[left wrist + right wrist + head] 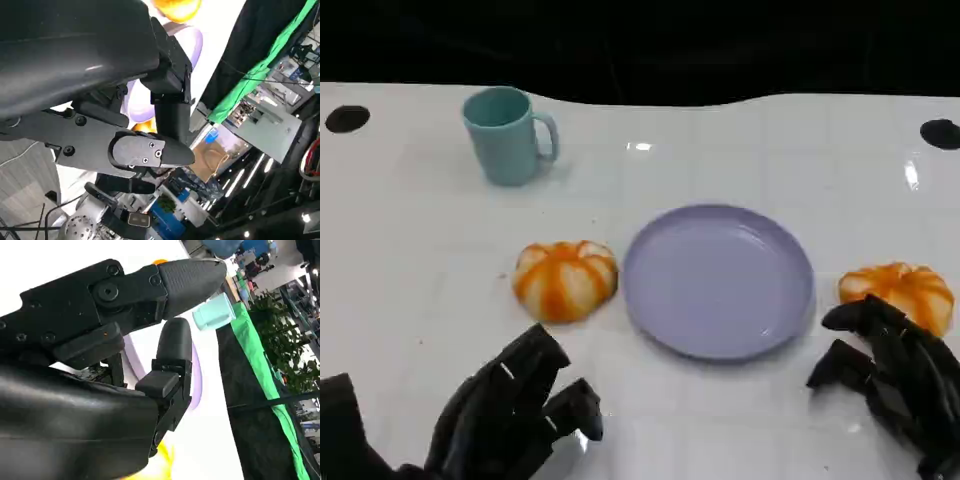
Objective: Grasp the bread from the table and place it into the plate.
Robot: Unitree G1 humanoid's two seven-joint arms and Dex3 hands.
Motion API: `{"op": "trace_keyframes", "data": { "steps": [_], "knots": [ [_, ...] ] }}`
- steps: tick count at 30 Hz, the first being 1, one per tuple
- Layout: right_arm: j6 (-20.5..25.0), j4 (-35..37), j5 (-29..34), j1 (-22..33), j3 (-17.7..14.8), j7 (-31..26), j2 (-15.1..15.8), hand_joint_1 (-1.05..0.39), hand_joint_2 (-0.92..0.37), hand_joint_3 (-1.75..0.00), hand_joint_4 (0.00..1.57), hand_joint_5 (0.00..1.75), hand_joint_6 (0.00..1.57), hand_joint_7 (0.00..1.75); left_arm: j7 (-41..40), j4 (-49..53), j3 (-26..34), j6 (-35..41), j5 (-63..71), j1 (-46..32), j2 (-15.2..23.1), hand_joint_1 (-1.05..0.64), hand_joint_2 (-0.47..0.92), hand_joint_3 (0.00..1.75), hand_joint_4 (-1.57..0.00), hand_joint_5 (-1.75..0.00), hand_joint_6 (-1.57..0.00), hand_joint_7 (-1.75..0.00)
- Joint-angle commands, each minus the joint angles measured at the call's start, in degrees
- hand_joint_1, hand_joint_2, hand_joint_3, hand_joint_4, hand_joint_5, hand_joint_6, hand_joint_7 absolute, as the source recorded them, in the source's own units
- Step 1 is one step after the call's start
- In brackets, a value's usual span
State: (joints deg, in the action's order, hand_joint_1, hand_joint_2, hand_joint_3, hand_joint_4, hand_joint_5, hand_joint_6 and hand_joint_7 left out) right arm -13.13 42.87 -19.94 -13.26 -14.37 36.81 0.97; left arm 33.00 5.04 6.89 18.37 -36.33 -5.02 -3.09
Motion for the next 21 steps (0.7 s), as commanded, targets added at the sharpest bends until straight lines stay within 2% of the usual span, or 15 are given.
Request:
{"op": "trace_keyframes", "data": {
  "steps": [1, 21],
  "knots": [
    [0.47, -0.20, -0.09, 0.67, 0.15, -0.35, 0.64, -0.55, -0.92, -0.19, 0.64, 1.56, 0.59, 1.27, 0.47, -0.40, 0.67, 0.44, -0.77, 0.19, 0.83, -0.51, 0.92, 0.20, -0.78, -1.75, -0.60, -1.60],
    [0.19, 1.09, -0.59, -0.10, -0.20, 0.70, 0.77, -0.55, -0.92, -0.20, 0.65, 1.55, 0.60, 1.24, 0.74, 0.42, 0.81, -0.09, -0.31, 0.91, 0.71, -0.51, 0.92, 0.23, -0.77, -1.75, -0.58, -1.62]
  ]
}}
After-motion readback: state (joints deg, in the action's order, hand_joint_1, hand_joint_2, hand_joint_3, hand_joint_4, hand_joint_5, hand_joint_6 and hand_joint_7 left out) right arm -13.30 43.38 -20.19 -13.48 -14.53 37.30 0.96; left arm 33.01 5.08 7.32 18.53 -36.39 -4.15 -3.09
